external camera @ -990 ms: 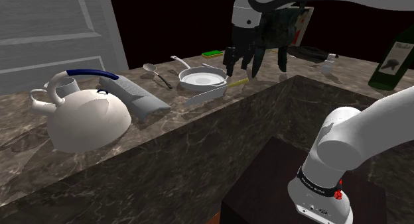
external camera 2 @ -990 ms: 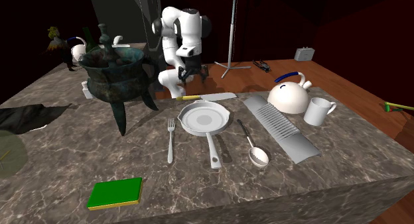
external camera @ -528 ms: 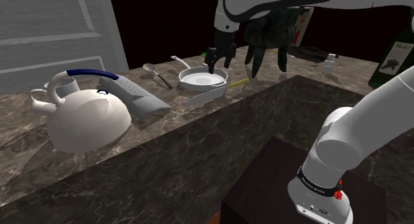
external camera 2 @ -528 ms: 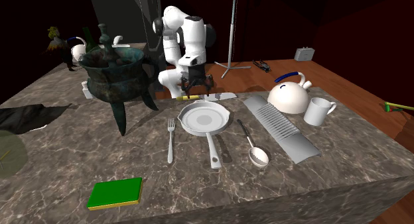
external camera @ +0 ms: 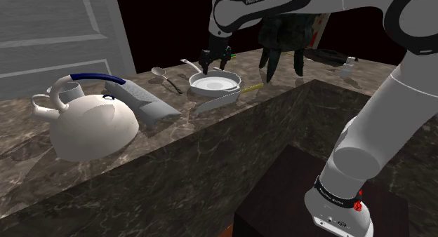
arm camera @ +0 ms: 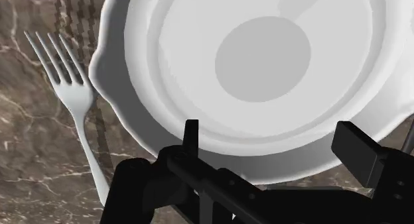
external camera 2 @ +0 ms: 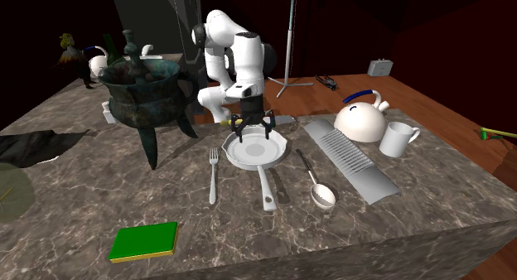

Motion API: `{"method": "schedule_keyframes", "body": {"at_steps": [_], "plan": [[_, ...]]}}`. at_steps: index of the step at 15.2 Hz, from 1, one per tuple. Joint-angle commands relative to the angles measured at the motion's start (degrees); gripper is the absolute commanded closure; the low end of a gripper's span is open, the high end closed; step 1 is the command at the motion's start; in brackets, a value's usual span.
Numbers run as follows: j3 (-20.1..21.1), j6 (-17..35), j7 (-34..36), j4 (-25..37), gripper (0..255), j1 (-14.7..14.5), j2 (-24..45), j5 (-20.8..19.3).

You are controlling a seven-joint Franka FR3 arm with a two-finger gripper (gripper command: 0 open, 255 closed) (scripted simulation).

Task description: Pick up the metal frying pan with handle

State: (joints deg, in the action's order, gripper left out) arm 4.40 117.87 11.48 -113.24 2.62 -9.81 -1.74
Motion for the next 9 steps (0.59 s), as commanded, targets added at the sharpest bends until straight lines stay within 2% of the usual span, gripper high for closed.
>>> {"method": "schedule_keyframes", "body": {"at_steps": [1,8,9], "plan": [[-0.02,1.57,0.76,3.36,0,0.27,3.55,-0.51],[-0.39,5.06,3.31,17.06,0,0.68,16.42,-2.35],[-0.4,5.82,3.36,16.32,0,0.68,16.44,-2.38]]}}
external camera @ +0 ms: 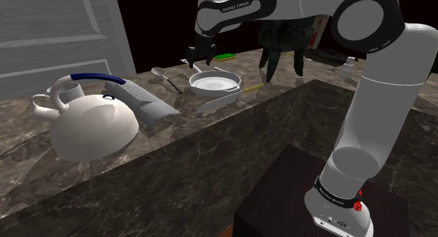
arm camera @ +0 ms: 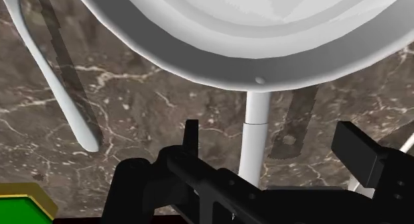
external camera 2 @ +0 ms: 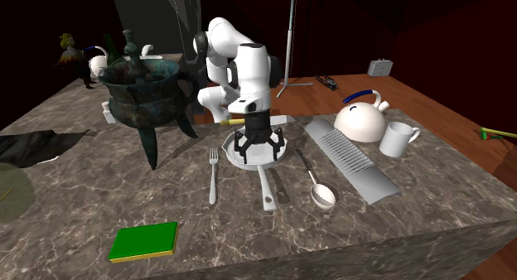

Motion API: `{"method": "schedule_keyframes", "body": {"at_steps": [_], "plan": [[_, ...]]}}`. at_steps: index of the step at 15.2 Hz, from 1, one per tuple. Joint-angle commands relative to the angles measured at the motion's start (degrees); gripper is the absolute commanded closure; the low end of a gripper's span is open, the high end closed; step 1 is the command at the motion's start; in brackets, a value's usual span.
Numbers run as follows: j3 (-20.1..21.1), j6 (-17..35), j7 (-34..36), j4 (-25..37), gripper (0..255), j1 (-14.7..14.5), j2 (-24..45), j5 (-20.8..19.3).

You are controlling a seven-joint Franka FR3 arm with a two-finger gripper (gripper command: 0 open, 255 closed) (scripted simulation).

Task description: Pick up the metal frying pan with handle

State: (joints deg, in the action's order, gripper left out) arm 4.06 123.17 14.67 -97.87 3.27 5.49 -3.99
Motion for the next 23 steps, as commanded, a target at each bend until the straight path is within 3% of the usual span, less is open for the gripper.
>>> {"method": "schedule_keyframes", "body": {"at_steps": [1,8,9,18,23], "plan": [[-0.07,1.28,0.22,0.22,0,0.03,1.16,-0.17],[-0.12,5.45,0.53,-3.56,0,0.04,1.56,-0.4],[-0.11,5.39,0.57,-3.5,255,0.02,1.57,-0.41],[-0.12,5.45,0.53,-3.56,255,0.04,1.57,-0.4],[-0.07,1.71,0.25,-0.2,255,0.03,1.19,-0.19]]}}
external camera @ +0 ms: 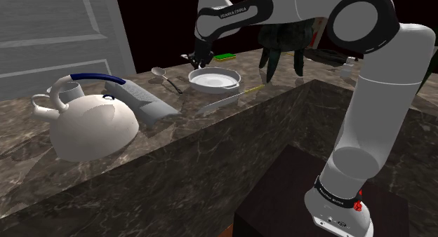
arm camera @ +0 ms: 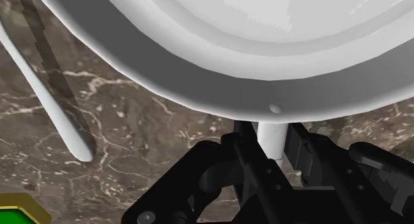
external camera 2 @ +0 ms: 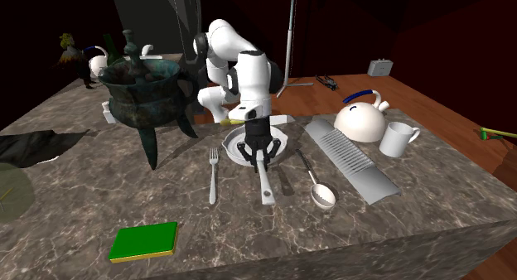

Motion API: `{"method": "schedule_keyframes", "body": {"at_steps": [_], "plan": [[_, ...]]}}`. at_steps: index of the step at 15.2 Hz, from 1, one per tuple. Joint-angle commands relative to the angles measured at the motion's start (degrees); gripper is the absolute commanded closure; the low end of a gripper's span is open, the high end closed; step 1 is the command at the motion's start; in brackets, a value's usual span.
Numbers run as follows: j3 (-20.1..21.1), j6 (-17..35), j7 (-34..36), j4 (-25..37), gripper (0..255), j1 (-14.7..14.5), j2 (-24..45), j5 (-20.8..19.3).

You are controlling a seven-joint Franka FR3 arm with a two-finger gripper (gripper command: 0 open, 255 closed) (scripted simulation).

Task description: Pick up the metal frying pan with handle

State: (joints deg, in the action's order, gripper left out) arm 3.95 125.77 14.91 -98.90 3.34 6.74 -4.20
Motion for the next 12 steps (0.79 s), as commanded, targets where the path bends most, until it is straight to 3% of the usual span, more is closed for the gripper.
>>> {"method": "schedule_keyframes", "body": {"at_steps": [1,12], "plan": [[0.05,-1.64,-0.04,1.56,255,-0.05,-0.1,0.05],[0.11,-8.76,-0.46,8.96,255,-0.12,0.18,0.27]]}}
